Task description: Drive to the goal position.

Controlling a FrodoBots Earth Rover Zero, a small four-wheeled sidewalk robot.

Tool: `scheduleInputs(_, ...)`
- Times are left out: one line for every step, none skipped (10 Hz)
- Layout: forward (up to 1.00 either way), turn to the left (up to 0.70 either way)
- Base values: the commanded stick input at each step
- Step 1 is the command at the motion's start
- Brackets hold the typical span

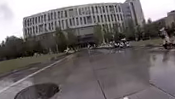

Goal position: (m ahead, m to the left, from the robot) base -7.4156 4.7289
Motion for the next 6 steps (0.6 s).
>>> scheduleInputs(1.00, 0.03)
scheduleInputs(1.00, 0.03)
scheduleInputs(1.00, 0.03)
scheduleInputs(1.00, 0.03)
scheduleInputs(1.00, 0.02)
scheduleInputs(1.00, 0.03)
